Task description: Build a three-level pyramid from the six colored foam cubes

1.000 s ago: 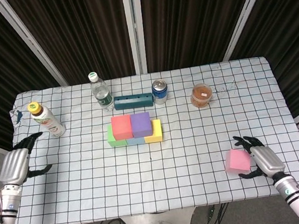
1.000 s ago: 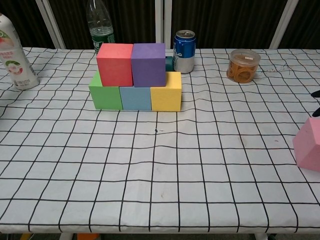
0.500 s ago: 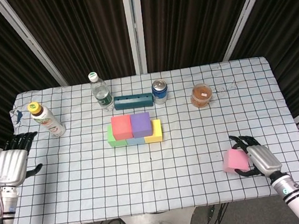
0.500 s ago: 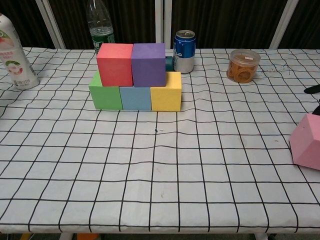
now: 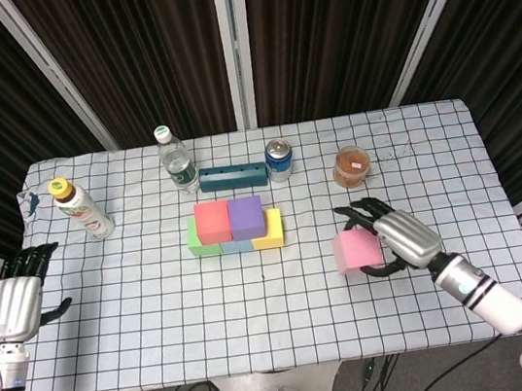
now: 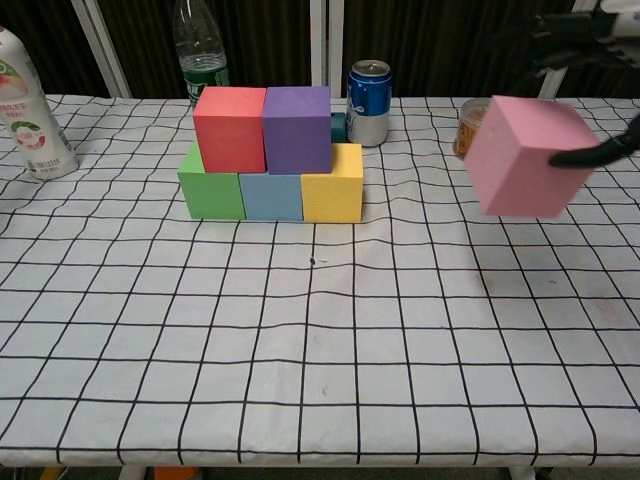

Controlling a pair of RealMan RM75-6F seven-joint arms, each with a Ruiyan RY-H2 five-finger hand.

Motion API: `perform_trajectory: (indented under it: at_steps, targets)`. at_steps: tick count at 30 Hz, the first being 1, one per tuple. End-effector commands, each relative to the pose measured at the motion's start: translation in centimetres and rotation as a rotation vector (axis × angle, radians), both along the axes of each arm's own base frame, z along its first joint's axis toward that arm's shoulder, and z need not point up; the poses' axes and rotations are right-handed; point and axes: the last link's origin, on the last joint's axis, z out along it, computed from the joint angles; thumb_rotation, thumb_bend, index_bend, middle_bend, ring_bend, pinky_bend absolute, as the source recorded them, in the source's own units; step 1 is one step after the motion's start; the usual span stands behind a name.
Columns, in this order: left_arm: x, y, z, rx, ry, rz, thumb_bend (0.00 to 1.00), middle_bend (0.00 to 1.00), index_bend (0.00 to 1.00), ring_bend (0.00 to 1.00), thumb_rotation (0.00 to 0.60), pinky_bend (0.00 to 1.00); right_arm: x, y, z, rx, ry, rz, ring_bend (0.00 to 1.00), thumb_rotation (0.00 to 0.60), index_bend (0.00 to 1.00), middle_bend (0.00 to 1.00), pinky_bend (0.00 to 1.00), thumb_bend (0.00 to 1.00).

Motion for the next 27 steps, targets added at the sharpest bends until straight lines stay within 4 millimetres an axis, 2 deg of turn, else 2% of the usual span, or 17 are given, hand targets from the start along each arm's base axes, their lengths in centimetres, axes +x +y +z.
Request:
perform_trajectory:
  at_steps: [1,4,10,16,27]
  targets:
    - [0.0,-0.4,-0.1,0.000,-0.013,0.006,0.11,0.15,0.14,0.13,0.600,0.13,5.0,-2.8,-0.4,0.051,-0.043,0.091,0.06,0.600,0.01,0.38,0.00,0.21]
    - [0.0,-0.4,-0.1,0.000,-0.013,0.006,0.11,0.15,0.14,0.13,0.600,0.13,7.9,-4.6,-1.3,0.084,-0.055,0.123,0.06,0.600,0.01,0.38,0.00,0.20]
    - [0.0,-0.4,0.0,0.000,-0.013,0.007,0.11,0.15,0.14,0.13,0.600,0.13,12.0,-7.3,-2.7,0.120,-0.080,0.129,0.06,0.600,0.01,0.38,0.00,0.20]
    - [0.0,-0.4,0.0,0.000,-0.013,0.007,0.11,0.15,0.14,0.13,0.600,0.13,14.6,-8.7,-3.2,0.116,-0.127,0.092,0.06,0.600,0.01,0.37,0.00,0.18]
    - [0.0,-0.4,0.0,0.000,-0.013,0.007,0.11,0.15,0.14,0.13,0.600,0.13,18.7,-11.1,-5.4,0.093,-0.085,0.050,0.06,0.600,0.01,0.37,0.00,0.18]
